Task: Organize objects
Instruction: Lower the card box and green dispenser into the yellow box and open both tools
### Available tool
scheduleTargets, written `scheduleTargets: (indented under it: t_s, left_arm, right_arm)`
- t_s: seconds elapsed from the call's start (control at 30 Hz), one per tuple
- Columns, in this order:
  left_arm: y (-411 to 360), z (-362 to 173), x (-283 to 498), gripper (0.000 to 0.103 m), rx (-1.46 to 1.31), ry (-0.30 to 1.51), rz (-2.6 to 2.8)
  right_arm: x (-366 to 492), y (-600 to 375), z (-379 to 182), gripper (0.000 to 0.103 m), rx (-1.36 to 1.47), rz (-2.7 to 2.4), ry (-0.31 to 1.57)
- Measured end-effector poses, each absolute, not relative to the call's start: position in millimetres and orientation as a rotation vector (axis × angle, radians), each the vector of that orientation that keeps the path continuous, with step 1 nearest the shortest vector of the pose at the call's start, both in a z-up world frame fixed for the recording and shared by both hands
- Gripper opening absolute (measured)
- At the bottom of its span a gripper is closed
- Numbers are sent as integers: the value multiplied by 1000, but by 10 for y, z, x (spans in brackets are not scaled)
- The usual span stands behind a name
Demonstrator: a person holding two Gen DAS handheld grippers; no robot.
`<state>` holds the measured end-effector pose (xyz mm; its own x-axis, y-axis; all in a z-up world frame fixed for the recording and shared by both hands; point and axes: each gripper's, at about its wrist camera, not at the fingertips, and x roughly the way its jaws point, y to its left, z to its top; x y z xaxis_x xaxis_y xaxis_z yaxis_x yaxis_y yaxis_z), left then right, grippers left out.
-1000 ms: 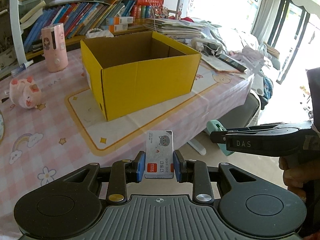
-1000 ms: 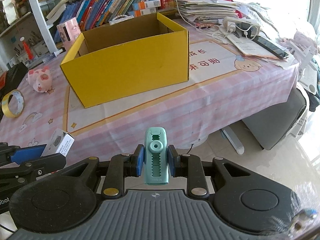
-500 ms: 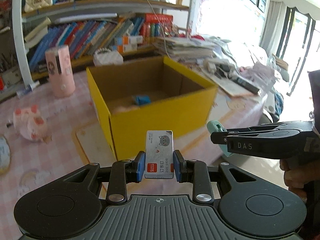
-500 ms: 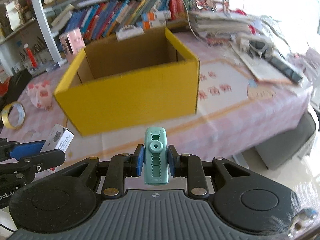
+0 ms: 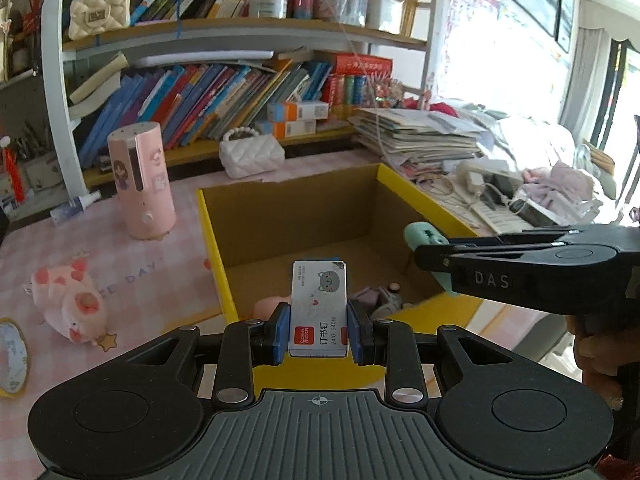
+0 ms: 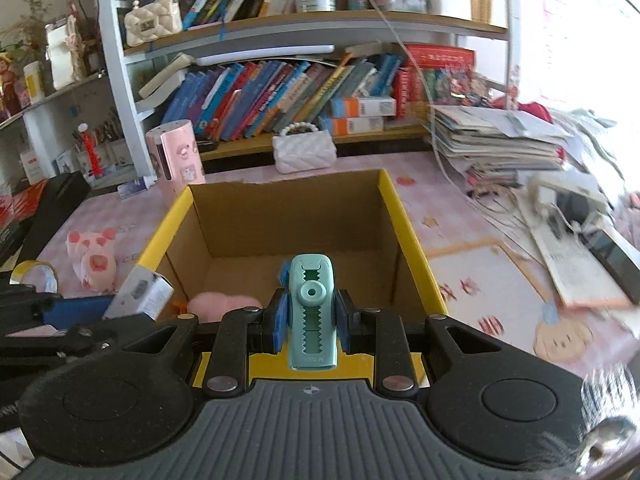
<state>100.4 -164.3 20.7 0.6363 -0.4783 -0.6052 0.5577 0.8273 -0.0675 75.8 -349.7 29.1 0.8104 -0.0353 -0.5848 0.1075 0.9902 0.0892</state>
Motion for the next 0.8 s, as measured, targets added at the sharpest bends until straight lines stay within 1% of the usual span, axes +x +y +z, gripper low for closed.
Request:
scheduleTargets:
  t_s: [0.13,0.5,0.8]
  left_arm:
    - [-1740,170,1090,28,143,650,-573]
    - [-1931,-55,1385,28,159,735,-512]
    - [-2038,-88,1400,28,213,723,-498]
  right_arm:
    - [975,-3518,222,23,90,-34,641]
    - [1430,-3601,-46,23,22,42,748]
    - [1611,-3593,-229,23,-33,115,838]
